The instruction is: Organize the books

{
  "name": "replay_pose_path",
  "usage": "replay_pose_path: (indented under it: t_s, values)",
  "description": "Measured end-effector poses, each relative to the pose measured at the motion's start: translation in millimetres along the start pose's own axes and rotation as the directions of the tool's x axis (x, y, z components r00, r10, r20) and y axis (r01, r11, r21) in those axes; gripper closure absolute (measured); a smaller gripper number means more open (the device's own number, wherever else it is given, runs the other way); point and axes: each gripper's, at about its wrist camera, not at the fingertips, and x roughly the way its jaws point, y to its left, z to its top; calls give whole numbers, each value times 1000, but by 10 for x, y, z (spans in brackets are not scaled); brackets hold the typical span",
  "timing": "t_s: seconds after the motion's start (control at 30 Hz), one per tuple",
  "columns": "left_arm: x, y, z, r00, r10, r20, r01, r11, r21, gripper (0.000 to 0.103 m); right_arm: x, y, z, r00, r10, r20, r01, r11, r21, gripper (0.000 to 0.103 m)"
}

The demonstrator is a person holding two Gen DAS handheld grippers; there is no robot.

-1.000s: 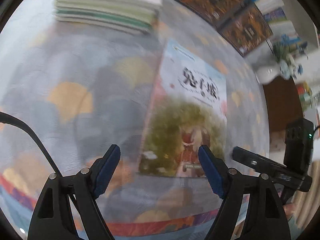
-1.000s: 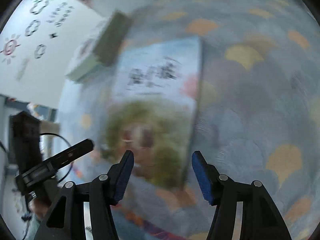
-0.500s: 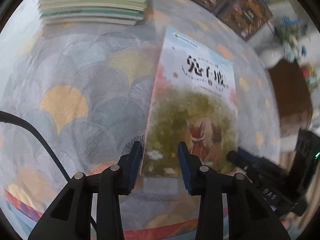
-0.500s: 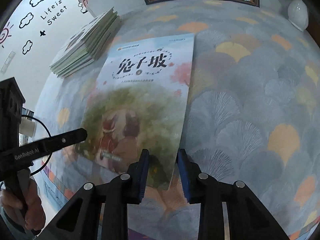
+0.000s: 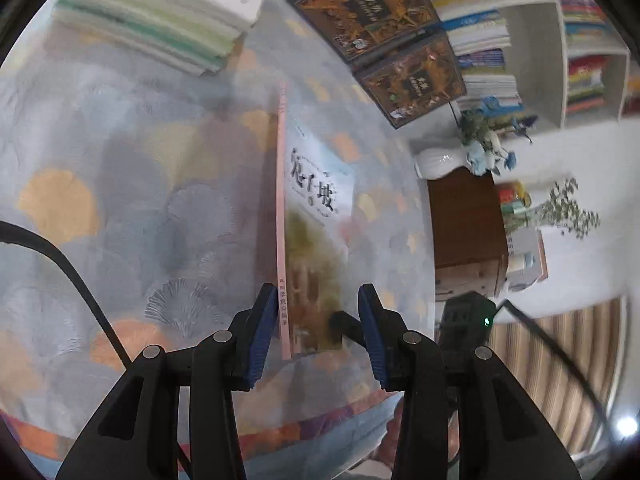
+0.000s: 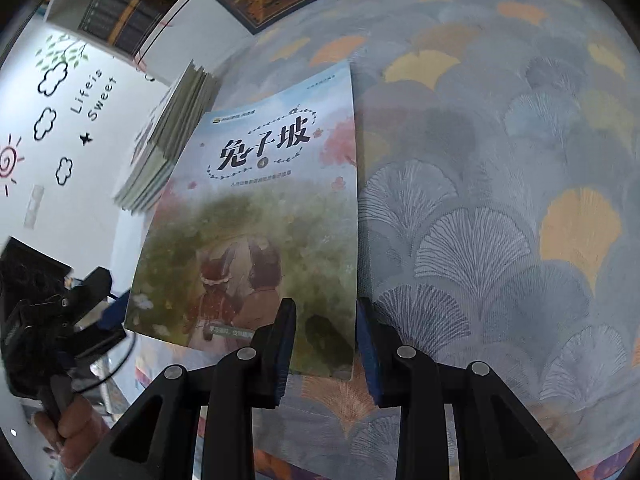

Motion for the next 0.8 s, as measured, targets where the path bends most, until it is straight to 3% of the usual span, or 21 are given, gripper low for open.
replay_pose_path:
  t_s: [0.1, 0.17, 0.33, 0.4, 0.47, 0.5, 0.67, 0.73, 0.77, 0.8]
  values:
    - [265, 19, -105, 993, 110, -39, -109, 993, 47, 77, -9, -10, -12, 1000, 0, 3, 0, 1000, -6, 74]
    - [370, 23, -159, 991, 116, -71, -112, 992, 50, 85, -12, -18, -14, 1000, 3, 4, -3, 1000, 2, 74]
    - [391, -134, -101, 997, 11, -80, -8, 999, 36, 88, -59, -179, 43, 995, 80, -58, -72, 990, 122, 73]
    - [339, -208, -10, 996, -56, -72, 57, 998, 8, 88, -104, -303, 60, 987, 149, -68, -132, 970, 206, 64]
    - [324, -243, 70, 992, -105, -68, 103, 994, -23, 88, -181, -446, 45, 975, 219, -40, -199, 937, 288, 48]
    - [359, -259, 116, 989, -128, -68, 125, 991, -43, 88, -210, -499, 34, 968, 251, -21, -232, 920, 316, 47]
    - [430, -309, 186, 978, -192, -86, 184, 978, -96, 88, -111, -667, 45, 889, 454, 67, -431, 776, 460, 47]
    - [467, -300, 190, 974, -205, -99, 193, 974, -115, 88, 4, -578, 99, 871, 486, 70, -461, 759, 460, 49]
    - [488, -289, 185, 974, -202, -107, 188, 974, -124, 88, 34, -533, 123, 875, 479, 73, -457, 765, 453, 63]
    - [506, -290, 190, 978, -186, -99, 174, 977, -125, 88, 55, -476, 154, 883, 463, 82, -448, 776, 444, 65]
